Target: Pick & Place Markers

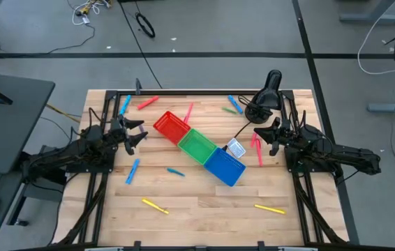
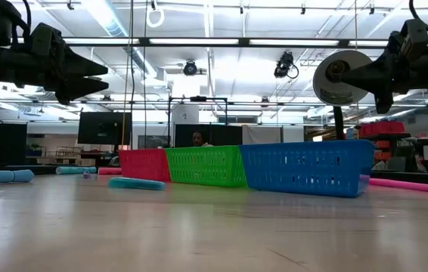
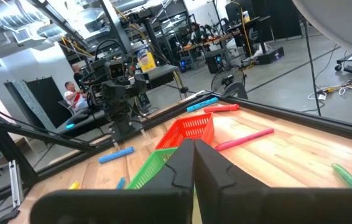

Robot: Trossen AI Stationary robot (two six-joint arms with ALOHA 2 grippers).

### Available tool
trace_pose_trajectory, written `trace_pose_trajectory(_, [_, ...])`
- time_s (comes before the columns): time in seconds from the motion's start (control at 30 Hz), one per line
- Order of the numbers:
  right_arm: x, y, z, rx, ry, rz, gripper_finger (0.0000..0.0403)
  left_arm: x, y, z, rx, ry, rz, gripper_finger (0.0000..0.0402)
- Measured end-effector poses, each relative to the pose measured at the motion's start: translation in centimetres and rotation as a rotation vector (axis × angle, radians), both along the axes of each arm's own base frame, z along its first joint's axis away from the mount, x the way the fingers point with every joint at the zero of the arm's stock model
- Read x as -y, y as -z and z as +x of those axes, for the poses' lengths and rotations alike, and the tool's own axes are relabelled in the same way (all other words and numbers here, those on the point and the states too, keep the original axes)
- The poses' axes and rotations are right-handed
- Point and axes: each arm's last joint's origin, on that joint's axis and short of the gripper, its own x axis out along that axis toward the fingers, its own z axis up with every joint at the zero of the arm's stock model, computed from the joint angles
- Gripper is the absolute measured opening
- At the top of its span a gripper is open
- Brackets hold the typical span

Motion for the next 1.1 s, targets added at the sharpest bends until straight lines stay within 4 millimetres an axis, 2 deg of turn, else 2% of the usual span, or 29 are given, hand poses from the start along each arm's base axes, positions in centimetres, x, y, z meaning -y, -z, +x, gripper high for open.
trace_pose_trajectory(0.63, [0.0,0.0,0.0,0.001,0.008,0.002,0.0015,0.0,0.0,0.0,-0.001,0.0,0.0,0.0291])
trace_pose_trajectory(0.73, [0.0,0.0,0.0,0.002,0.002,0.004,0.0035,0.0,0.0,0.0,0.0,0.0,0.0,0.0291])
trace_pose_trajectory(0.83, [0.0,-0.5,-0.1,0.022,-0.002,0.031,0.007,0.0,0.0,0.0,0.0,0.0,0.0,0.0291])
trace_pose_trajectory(1.0, [-0.1,-2.3,-0.5,0.069,-0.001,0.01,0.0135,0.0,0.0,0.0,-0.001,0.0,0.0,0.0291])
trace_pose_trajectory(1.1, [-0.2,-3.6,-0.8,0.07,0.002,-0.034,0.0158,0.0,0.0,0.0,0.0,0.0,0.0,0.0291])
